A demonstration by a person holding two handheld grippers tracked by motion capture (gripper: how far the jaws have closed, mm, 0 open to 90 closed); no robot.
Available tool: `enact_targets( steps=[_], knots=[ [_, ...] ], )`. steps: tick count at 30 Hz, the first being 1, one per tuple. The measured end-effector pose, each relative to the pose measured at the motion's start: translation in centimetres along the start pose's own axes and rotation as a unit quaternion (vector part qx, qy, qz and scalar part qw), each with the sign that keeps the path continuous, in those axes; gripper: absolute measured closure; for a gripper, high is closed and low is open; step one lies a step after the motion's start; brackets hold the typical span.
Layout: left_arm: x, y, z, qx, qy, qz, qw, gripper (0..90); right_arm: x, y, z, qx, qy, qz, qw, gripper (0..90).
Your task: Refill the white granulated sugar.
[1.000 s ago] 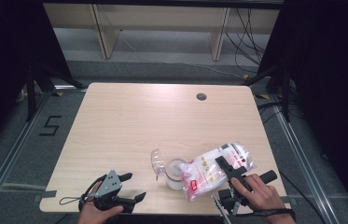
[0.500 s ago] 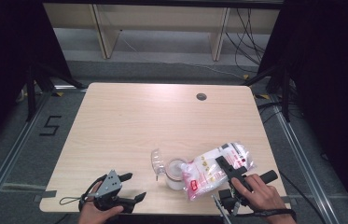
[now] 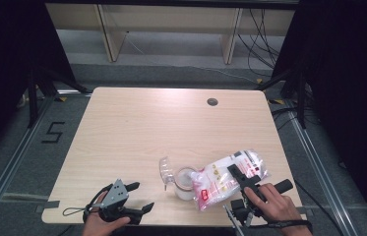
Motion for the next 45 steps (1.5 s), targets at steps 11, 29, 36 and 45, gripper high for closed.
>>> enact_targets(
  steps=[11,29,36,45],
  knots=[
    [0.01,0.01,0.04,-0.001,0.002,0.0,1.0,17.1,-0.01,0.03,0.02,0.001,0.001,0.0,1.0,66.1],
    [-0.05,0.0,-0.01,0.002,0.0,-0.001,1.0,17.1,-0.11,0.21,-0.18,0.016,0.009,-0.004,0.9998,66.2],
    [-0.05,0.0,-0.01,0.002,0.0,-0.001,1.0,17.1,0.12,0.19,-0.18,0.006,0.006,0.004,1.0,66.4],
    [-0.07,0.04,0.01,0.001,0.001,-0.004,1.0,17.2,0.17,0.39,-0.49,0.02,0.009,0.0,0.9998,66.5]
  ],
)
Point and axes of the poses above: each handheld gripper's, and its own axes: x roughly backward along the jaws, y roughly out of its top, z roughly to its left, the point moved 10 cm from there along -x, roughly forward along the jaws, and after that the axes turned 13 degrees about -z, right-handed, at the moved point
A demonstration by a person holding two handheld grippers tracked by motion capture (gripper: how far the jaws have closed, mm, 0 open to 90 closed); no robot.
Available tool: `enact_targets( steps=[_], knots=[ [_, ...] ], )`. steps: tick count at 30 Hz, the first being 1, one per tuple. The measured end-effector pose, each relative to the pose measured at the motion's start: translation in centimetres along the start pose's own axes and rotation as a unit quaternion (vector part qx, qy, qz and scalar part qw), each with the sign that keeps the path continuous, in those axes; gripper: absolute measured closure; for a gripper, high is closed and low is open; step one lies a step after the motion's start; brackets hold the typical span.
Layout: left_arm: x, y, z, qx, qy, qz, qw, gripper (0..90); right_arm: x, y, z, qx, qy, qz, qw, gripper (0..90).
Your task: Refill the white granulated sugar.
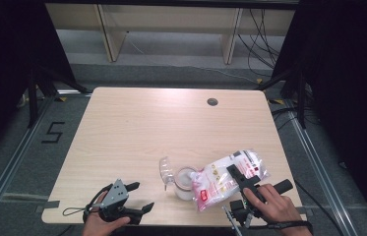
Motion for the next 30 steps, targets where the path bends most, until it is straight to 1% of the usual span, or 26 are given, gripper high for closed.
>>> enact_targets(
  steps=[2,5,7,9,10,11,12,13,15,18,20,21,22,24,26,29,30],
  knots=[
    [0.01,0.0,-0.01,0.0,0.0,0.001,1.0,17.2,-0.07,0.09,-0.1,0.006,0.0,-0.004,1.0,66.5],
    [0.0,0.0,0.01,0.0,0.0,0.0,1.0,17.2,-0.01,0.04,0.16,0.002,0.003,0.002,1.0,66.5],
    [0.0,0.0,0.01,0.0,0.0,0.0,1.0,17.2,-0.07,0.12,-0.08,0.01,0.001,-0.003,1.0,66.5],
    [0.05,-0.02,0.01,-0.001,0.0,0.002,1.0,17.2,0.05,-0.01,0.22,-0.001,0.003,0.005,1.0,66.5],
    [0.05,-0.02,0.01,-0.001,0.0,0.002,1.0,17.2,0.02,0.02,0.15,0.002,0.002,0.003,1.0,66.5],
    [0.0,0.01,0.0,0.0,0.0,0.0,1.0,17.2,-0.02,0.03,0.22,-0.001,0.004,0.001,1.0,66.5],
    [0.0,0.0,0.01,0.0,0.0,0.0,1.0,17.2,-0.02,0.07,0.09,0.005,0.003,0.0,1.0,66.5],
    [0.0,-0.01,0.0,0.0,0.0,0.0,1.0,17.2,-0.02,0.06,0.16,0.0,-0.003,0.0,1.0,66.5],
    [0.06,-0.03,-0.01,0.0,-0.001,0.003,1.0,17.2,-0.01,0.07,0.16,0.0,-0.002,0.0,1.0,66.5],
    [0.01,-0.03,-0.01,0.0,-0.001,0.002,1.0,17.2,0.01,0.07,0.18,-0.001,-0.004,0.005,1.0,66.6],
    [0.04,-0.04,-0.02,-0.001,-0.002,0.003,1.0,17.2,-0.02,0.08,0.17,0.001,-0.003,0.003,1.0,66.6],
    [0.08,-0.04,-0.01,-0.002,-0.001,0.004,1.0,17.2,0.0,0.03,0.22,-0.002,-0.003,0.005,1.0,66.7],
    [0.07,-0.02,0.02,-0.002,0.0,0.003,1.0,17.2,0.0,0.06,0.14,0.008,-0.002,0.005,1.0,66.7],
    [-0.01,-0.01,0.0,0.0,0.0,0.0,1.0,17.2,0.01,0.13,0.03,0.005,-0.004,0.004,1.0,66.7],
    [0.08,-0.05,-0.01,-0.001,-0.001,0.005,1.0,17.2,0.1,0.1,-0.03,0.002,-0.006,0.004,1.0,66.7],
    [0.02,-0.03,-0.03,0.001,-0.001,0.003,1.0,17.2,0.13,0.05,-0.13,0.004,-0.007,0.004,1.0,66.8],
    [0.03,-0.04,-0.03,0.0,-0.001,0.003,1.0,17.2,0.15,0.01,-0.07,0.001,-0.007,0.004,1.0,66.8]
  ],
)
Point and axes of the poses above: each handheld gripper's, and its own axes: x roughly backward along the jaws, y roughly out of its top, z roughly to its left, the point moved 10 cm from there along -x, roughly forward along the jaws, and after that the axes turned 13 degrees about -z, right-handed, at the moved point
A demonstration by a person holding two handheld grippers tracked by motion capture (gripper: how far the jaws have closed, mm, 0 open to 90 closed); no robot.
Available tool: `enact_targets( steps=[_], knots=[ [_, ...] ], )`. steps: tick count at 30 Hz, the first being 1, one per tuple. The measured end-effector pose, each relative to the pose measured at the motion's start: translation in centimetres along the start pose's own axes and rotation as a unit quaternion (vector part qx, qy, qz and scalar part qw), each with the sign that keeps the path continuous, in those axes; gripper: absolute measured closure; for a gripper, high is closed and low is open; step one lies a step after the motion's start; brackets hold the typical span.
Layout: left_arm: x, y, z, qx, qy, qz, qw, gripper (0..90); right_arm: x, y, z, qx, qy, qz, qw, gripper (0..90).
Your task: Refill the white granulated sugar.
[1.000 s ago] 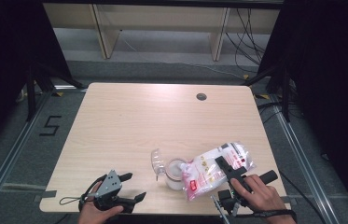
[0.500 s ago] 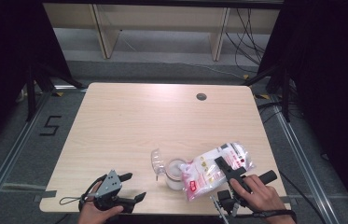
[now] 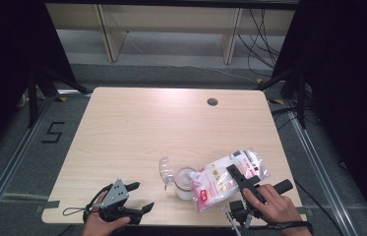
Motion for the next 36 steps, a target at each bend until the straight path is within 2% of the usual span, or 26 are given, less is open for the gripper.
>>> enact_targets(
  steps=[1,2,6,12,15,16,17,21,23,26,28,30,36],
  knots=[
    [0.0,0.01,0.0,0.0,0.0,0.0,1.0,17.2,-0.14,0.11,-0.26,0.015,-0.001,-0.005,0.9999,66.8],
    [0.03,0.01,0.01,-0.001,0.0,0.001,1.0,17.2,-0.08,0.02,-0.08,0.01,0.001,-0.001,1.0,66.8],
    [0.0,0.0,0.01,0.0,0.0,0.0,1.0,17.2,-0.08,0.07,-0.2,0.018,0.0,-0.003,0.9998,66.8],
    [-0.01,0.01,-0.01,0.001,0.0,0.0,1.0,17.2,0.03,-0.02,-0.28,0.013,-0.003,-0.001,0.9999,66.8],
    [0.03,0.01,0.01,-0.001,0.0,0.001,1.0,17.2,0.09,-0.12,-0.02,-0.001,-0.002,0.002,1.0,66.8],
    [-0.01,0.02,0.01,0.0,0.0,-0.001,1.0,17.2,0.08,-0.08,-0.1,0.004,-0.003,0.001,1.0,66.8],
    [-0.05,0.05,0.02,0.001,0.002,-0.003,1.0,17.2,-0.04,0.05,-0.37,0.019,-0.003,-0.004,0.9998,66.8],
    [-0.01,0.01,0.01,0.0,0.0,0.0,1.0,17.2,0.02,0.04,-0.38,0.013,-0.004,-0.005,0.9999,66.9],
    [-0.02,0.0,0.0,0.001,0.0,0.0,1.0,17.2,0.15,-0.06,-0.09,0.011,0.002,0.008,0.9999,66.9],
    [0.02,0.02,0.02,-0.001,0.001,0.0,1.0,17.2,0.19,0.01,-0.09,0.006,0.001,0.004,1.0,67.0],
    [-0.06,0.04,0.02,0.001,0.002,-0.003,1.0,17.2,0.07,0.11,-0.19,0.012,0.001,0.002,0.9999,66.9],
    [-0.01,0.01,-0.01,0.001,0.0,0.0,1.0,17.2,0.15,0.02,-0.1,0.003,0.004,0.003,1.0,67.0],
    [-0.01,0.02,0.0,0.001,0.0,-0.001,1.0,17.2,0.03,0.06,-0.21,0.009,0.001,-0.002,1.0,67.0]
  ],
)
Point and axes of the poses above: each handheld gripper's, and its own axes: x roughly backward along the jaws, y roughly out of its top, z roughly to its left, the point moved 10 cm from there along -x, roughly forward along the jaws, and after that the axes turned 13 degrees about -z, right-handed, at the moved point
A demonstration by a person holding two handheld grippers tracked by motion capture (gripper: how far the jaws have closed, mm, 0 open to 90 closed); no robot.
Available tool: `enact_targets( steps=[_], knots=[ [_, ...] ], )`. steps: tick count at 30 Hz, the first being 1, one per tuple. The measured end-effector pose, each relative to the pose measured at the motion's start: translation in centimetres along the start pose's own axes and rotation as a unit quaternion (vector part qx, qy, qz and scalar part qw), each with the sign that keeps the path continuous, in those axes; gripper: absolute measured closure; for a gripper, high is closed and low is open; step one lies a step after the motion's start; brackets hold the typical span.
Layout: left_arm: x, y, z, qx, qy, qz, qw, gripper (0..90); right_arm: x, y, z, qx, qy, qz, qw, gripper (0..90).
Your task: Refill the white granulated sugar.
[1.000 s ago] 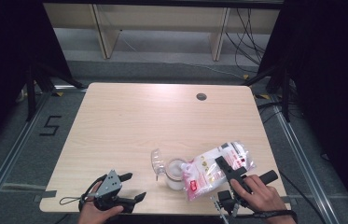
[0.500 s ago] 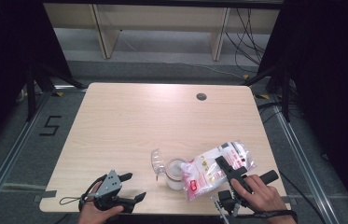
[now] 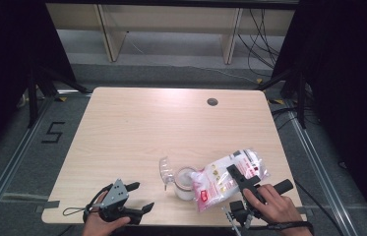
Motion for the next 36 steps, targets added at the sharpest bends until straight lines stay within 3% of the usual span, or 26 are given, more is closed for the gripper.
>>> enact_targets(
  steps=[2,5,12,17,19,22,35,36],
  knots=[
    [-0.03,0.02,0.02,0.0,0.001,-0.002,1.0,17.2,0.15,-0.1,0.21,-0.011,0.004,0.007,0.9999,67.0],
    [0.0,0.02,0.02,-0.001,0.001,-0.001,1.0,17.2,0.08,-0.01,-0.13,0.004,0.003,0.001,1.0,67.0],
    [0.0,0.03,0.04,-0.002,0.001,-0.002,1.0,17.2,-0.01,0.05,-0.22,0.003,-0.002,-0.006,1.0,67.1],
    [0.05,0.0,0.03,-0.002,0.001,0.001,1.0,17.2,-0.03,0.12,-0.08,-0.012,-0.004,-0.013,0.9998,67.2],
    [0.05,-0.01,0.04,-0.002,0.001,0.001,1.0,17.2,0.15,-0.05,0.26,-0.034,0.001,-0.003,0.9994,67.2],
    [0.03,-0.02,0.0,-0.001,-0.001,0.001,1.0,17.2,-0.03,0.01,0.01,-0.021,-0.003,-0.015,0.9997,67.2],
    [0.02,-0.01,0.0,-0.001,0.0,0.001,1.0,17.2,0.08,-0.02,0.07,-0.035,-0.004,-0.012,0.9993,67.3],
    [0.03,-0.01,0.01,-0.001,0.0,0.001,1.0,17.2,0.05,0.0,-0.1,-0.025,-0.004,-0.015,0.9996,67.3]
  ],
)
Point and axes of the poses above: each handheld gripper's, and its own axes: x roughly backward along the jaws, y roughly out of its top, z roughly to its left, the point moved 10 cm from there along -x, roughly forward along the jaws, and after that the axes turned 13 degrees about -z, right-handed, at the moved point
